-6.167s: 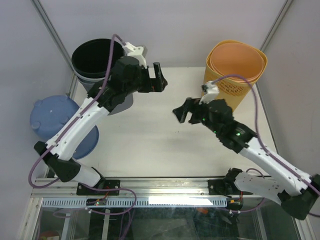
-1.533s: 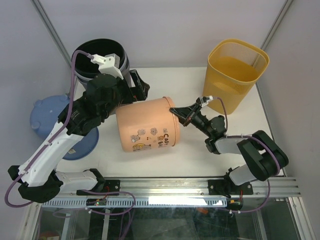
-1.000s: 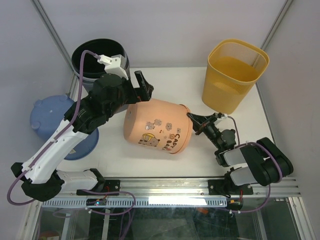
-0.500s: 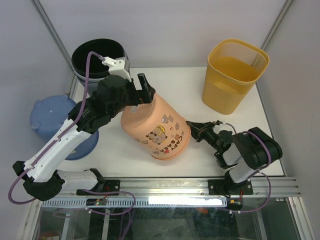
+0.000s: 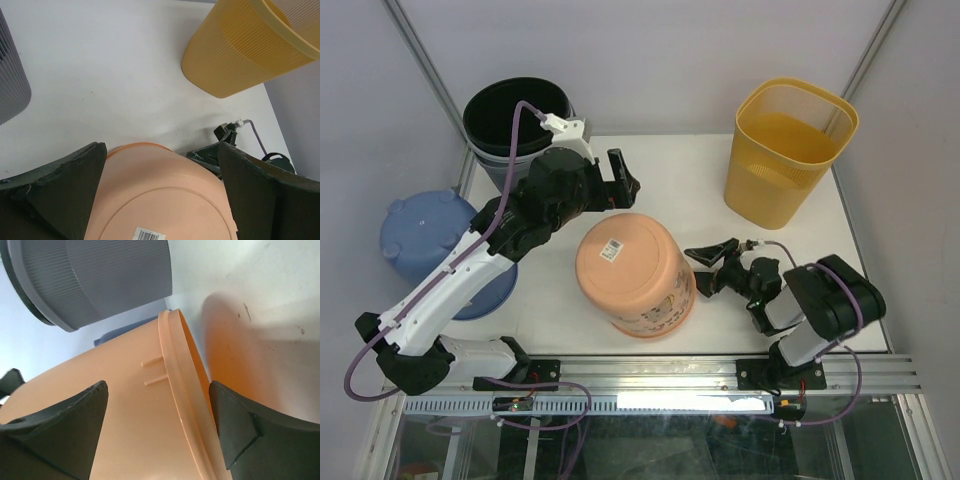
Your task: Turn the large container upside down
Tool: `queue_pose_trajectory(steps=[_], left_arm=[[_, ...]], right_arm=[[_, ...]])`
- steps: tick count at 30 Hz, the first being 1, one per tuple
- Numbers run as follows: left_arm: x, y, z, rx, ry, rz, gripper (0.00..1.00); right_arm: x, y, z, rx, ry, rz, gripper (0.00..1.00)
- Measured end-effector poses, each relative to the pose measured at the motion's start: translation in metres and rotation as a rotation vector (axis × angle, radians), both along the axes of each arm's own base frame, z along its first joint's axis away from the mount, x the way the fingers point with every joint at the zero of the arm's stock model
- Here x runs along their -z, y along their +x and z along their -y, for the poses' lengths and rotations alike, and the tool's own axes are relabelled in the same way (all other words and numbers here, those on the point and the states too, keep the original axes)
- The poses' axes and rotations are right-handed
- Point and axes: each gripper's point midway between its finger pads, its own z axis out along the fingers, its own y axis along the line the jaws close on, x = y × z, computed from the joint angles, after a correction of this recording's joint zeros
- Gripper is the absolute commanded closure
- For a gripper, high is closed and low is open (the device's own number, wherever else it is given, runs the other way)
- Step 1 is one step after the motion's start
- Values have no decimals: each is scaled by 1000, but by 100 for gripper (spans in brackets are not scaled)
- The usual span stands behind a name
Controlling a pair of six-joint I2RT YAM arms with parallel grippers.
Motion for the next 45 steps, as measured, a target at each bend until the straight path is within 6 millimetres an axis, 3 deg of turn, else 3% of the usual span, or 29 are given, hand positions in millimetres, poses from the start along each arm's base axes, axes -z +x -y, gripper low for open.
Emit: queue_pose_trajectory(steps=[1,4,11,14,18,20,25,27,30,35,38,41,45], left_arm=[[1,0,1,3,2,-3,1],[5,1,4,12,8,-11,1],[8,3,11,31,2,-15,1],[12,3,14,44,5,-24,1],[16,3,16,54,14,-32,1],[17,3,17,61,18,-31,1],[17,2,18,83,33,-25,1],[18,2,18,88,46,-21,1],[16,6,22,91,51,-18,1],[3,10,27,96,31,1,1],[-13,10,27,96,5,28,1],[-28,9,27,96,-18,53,1],[-33,7,25,97,-24,64,1]], right_arm=[[0,0,0,-5,-21,8,14],[-4,5,-1,-18,-120,21,1],[-39,33,23,72,-466,143,1],[-24,28,39,78,-596,108,0],[15,5,59,29,-752,-8,1],[24,-6,66,-1,-802,-38,0],[10,-21,67,-49,-820,42,4],[3,-21,60,-54,-798,87,3],[5,-24,34,-107,-778,119,1],[23,-37,-60,-321,-767,131,0],[16,-39,-110,-395,-698,175,0],[4,-27,-122,-374,-665,213,1],[-16,-14,-101,-300,-703,263,1]])
